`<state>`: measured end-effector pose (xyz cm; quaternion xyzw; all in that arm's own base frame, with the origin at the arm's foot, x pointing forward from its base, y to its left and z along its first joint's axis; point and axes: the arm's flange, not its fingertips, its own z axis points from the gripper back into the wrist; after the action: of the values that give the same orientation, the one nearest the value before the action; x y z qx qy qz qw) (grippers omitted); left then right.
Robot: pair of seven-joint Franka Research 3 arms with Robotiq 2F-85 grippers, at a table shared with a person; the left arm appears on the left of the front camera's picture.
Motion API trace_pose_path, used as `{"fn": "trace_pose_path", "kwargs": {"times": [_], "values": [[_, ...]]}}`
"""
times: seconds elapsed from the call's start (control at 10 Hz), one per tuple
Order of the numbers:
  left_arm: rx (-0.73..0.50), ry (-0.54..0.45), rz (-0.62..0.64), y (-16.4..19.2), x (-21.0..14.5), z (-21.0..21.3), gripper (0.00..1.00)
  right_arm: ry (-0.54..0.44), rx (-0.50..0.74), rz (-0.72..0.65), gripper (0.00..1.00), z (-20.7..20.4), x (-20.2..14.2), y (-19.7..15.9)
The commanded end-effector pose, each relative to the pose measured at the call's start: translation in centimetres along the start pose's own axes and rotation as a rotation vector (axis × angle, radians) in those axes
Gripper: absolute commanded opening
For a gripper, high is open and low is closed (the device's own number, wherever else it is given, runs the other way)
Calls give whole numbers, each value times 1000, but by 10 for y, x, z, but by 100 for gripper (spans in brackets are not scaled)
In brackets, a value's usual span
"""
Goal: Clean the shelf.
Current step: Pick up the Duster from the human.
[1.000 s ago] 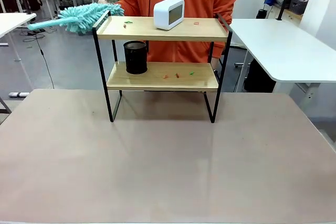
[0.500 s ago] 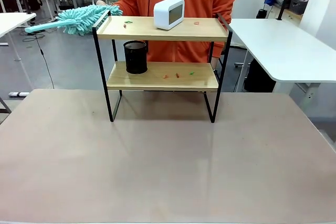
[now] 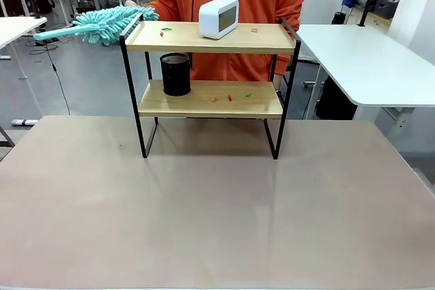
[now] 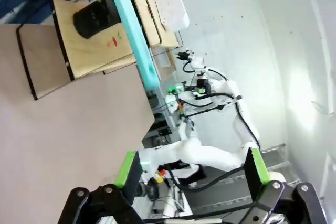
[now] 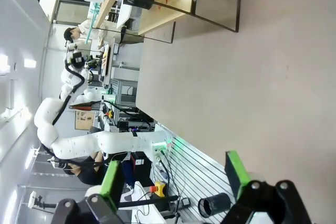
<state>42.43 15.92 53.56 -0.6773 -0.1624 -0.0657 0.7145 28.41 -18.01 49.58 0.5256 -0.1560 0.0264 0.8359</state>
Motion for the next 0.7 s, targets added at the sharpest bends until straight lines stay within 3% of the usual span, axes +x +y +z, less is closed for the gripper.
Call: {"fn": "trace_pose_path", "kwargs": {"times": [0.0,0.3,0.6], "values": [[11,54,118,5,51,-13,100,-16,19,30,100,-1,1,1],[-8,153,286,37,112,-56,100,-16,19,30,100,-1,1,1],[-24,168,320,55,131,-88,100,-16,19,30,100,-1,1,1]]}}
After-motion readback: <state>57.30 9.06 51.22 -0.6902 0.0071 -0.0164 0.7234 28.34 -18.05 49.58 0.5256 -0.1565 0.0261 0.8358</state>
